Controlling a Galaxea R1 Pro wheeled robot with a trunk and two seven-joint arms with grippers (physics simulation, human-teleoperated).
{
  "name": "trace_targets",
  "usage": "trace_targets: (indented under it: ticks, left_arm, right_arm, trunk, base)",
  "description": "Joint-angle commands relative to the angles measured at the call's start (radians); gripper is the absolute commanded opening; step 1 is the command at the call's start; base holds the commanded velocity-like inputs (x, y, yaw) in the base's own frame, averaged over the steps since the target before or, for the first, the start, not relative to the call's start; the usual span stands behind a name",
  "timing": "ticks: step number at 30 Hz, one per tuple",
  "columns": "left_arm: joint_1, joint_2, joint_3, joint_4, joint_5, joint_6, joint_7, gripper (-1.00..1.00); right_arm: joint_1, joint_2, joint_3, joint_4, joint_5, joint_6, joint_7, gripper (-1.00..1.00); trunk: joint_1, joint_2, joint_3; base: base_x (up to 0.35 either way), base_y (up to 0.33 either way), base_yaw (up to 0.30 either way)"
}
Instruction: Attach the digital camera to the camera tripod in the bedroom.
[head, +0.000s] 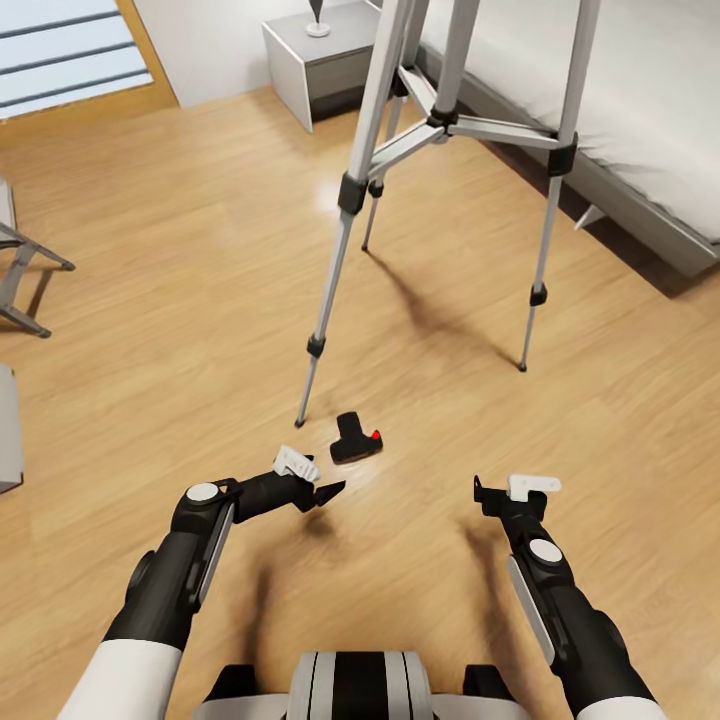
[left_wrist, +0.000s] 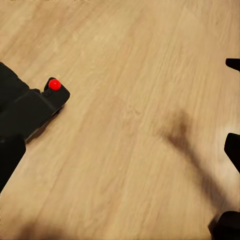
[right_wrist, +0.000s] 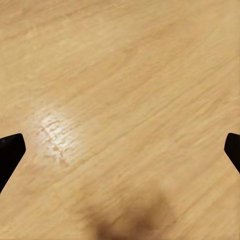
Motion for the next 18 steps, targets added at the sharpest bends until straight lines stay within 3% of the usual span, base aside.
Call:
trace_targets:
  ticks: [1, 9, 18]
  left_arm:
    - [0.000, -0.001, -0.001, -0.001, -0.004, 0.008, -0.005, 1.00]
    - [0.000, -0.001, -0.023, 0.007, -0.005, 0.004, -0.002, 1.00]
    - [0.000, 0.001, -0.078, 0.010, -0.008, -0.001, -0.002, 1.00]
  right_arm:
    - [0.000, 0.000, 0.001, -0.002, 0.001, 0.006, -0.004, 1.00]
    - [0.000, 0.000, 0.001, -0.002, 0.001, 0.006, -0.004, 1.00]
    - [0.000, 0.000, 0.001, -0.002, 0.001, 0.006, -0.004, 1.00]
  trunk:
    - [0.000, 0.000, -0.002]
    - [0.000, 0.000, -0.012]
    - [0.000, 0.000, -0.023]
  base:
    - [0.193, 0.001, 0.000]
    - [0.084, 0.000, 0.000]
    - [0.007, 0.000, 0.000]
